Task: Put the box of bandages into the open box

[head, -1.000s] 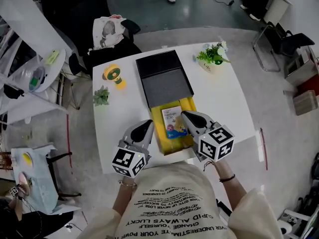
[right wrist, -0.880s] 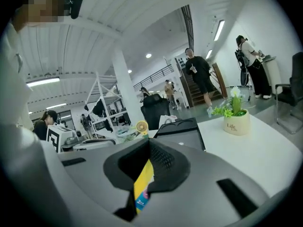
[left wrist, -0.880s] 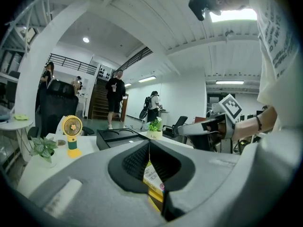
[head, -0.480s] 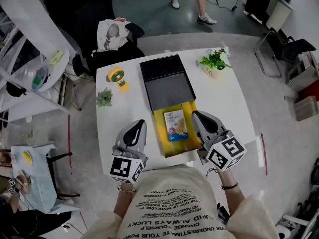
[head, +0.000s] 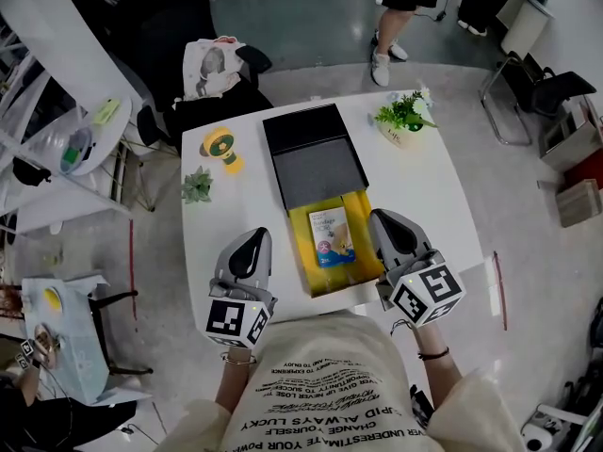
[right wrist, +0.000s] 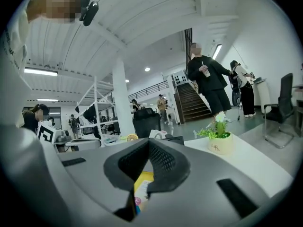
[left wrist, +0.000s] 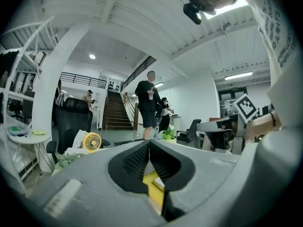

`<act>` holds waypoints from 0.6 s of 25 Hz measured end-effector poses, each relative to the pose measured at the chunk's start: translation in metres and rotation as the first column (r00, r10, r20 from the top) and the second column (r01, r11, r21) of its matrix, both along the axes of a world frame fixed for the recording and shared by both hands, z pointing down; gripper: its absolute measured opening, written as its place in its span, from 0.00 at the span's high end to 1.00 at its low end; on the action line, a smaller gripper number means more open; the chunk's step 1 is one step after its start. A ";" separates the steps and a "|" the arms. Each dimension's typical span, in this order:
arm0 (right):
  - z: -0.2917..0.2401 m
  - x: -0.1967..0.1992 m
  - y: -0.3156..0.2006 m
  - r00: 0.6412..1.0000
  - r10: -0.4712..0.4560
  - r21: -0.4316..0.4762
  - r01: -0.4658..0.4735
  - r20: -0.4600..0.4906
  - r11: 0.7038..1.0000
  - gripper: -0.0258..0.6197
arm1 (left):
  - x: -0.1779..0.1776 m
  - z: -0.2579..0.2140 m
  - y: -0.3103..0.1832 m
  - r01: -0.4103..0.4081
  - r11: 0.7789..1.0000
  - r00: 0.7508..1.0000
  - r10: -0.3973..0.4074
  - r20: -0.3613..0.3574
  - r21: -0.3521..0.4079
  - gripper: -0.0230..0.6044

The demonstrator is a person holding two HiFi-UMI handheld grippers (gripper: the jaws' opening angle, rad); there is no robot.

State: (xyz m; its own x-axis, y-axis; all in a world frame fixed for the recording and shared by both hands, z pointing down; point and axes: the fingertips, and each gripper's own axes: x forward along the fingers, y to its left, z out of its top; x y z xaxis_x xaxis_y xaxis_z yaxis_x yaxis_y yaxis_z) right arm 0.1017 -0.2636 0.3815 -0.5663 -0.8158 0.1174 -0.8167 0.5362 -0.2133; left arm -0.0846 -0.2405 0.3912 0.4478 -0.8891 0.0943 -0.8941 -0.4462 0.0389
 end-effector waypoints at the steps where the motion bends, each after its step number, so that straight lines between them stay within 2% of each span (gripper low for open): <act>1: -0.001 0.001 0.000 1.000 0.006 0.002 -0.006 0.001 1.000 0.96 | 0.000 0.000 0.000 0.001 1.000 1.000 -0.001 -0.003 0.000 0.93; 8: -0.003 0.011 -0.003 0.998 0.062 0.026 -0.061 -0.013 0.998 0.96 | -0.004 -0.005 -0.003 0.019 1.000 1.000 -0.019 0.000 0.017 0.93; 15: -0.008 0.014 -0.008 0.997 0.080 0.037 -0.080 -0.019 0.996 0.96 | -0.011 -0.009 -0.003 0.032 0.999 0.999 -0.032 0.003 0.020 0.93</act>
